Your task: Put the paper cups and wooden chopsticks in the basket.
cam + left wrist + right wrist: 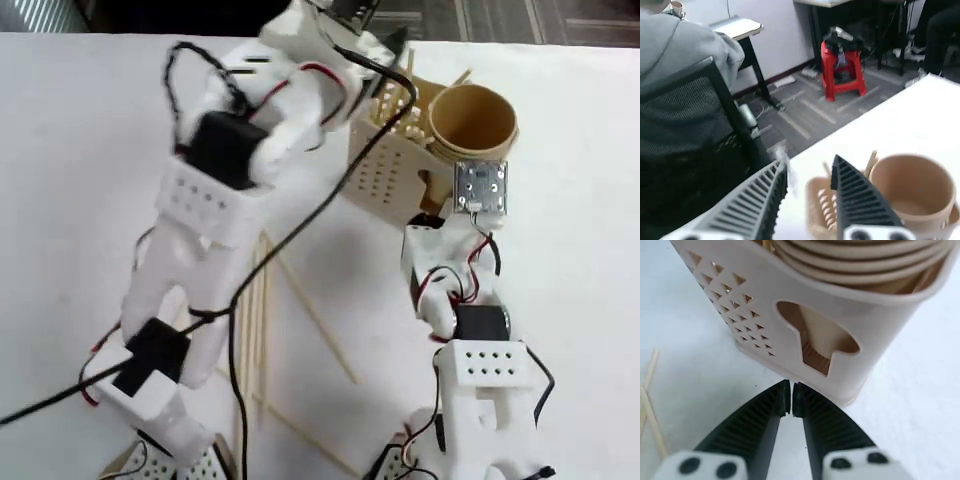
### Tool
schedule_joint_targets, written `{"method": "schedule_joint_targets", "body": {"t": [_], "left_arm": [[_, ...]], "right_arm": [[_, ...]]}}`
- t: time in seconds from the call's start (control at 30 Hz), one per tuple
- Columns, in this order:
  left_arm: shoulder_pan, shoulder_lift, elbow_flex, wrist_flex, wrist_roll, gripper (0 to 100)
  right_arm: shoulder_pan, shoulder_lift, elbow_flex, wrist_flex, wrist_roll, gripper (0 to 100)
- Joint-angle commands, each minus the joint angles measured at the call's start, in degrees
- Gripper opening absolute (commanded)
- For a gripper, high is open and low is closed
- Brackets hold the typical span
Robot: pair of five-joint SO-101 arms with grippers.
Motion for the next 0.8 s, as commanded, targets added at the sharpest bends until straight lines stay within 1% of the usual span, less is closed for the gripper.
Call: {"method": "schedule_joint_targets", "body": {"t": [0.0, 0.13, 0.3, 0.33, 0.4, 0.5, 0.63, 0.77], "left_arm": [[-4.97, -0.92, -8.62, 11.52, -1.41, 14], [-10.77, -0.92, -13.54, 22.42, -1.41, 14], [-15.16, -1.01, -15.38, 30.42, -1.49, 14], [-15.69, -1.01, -15.91, 32.00, -2.02, 14], [-16.04, -1.01, -16.26, 35.25, -5.45, 14], [-17.45, -1.89, -15.38, 35.78, -9.32, 13], [-18.77, -7.78, -12.04, 35.69, -11.52, 13], [-18.86, -17.54, -2.29, 35.60, -12.31, 13]], "right_arm": [[0.31, -1.27, -0.26, -0.92, -0.26, 2.8], [-1.19, -1.27, -0.26, -0.57, 0.09, 2.8], [-2.77, -1.19, -0.18, -0.48, 0.18, 2.8], [-2.77, -1.19, -0.18, -0.48, 0.18, 2.8], [-2.77, -1.19, -0.18, -0.48, 0.18, 2.8], [-3.38, -1.19, -0.26, -0.40, 0.26, 2.8], [-5.41, 0.13, -0.79, 0.48, 0.26, 2.8], [-6.37, 7.69, -5.54, 3.21, 0.26, 2.8]]}}
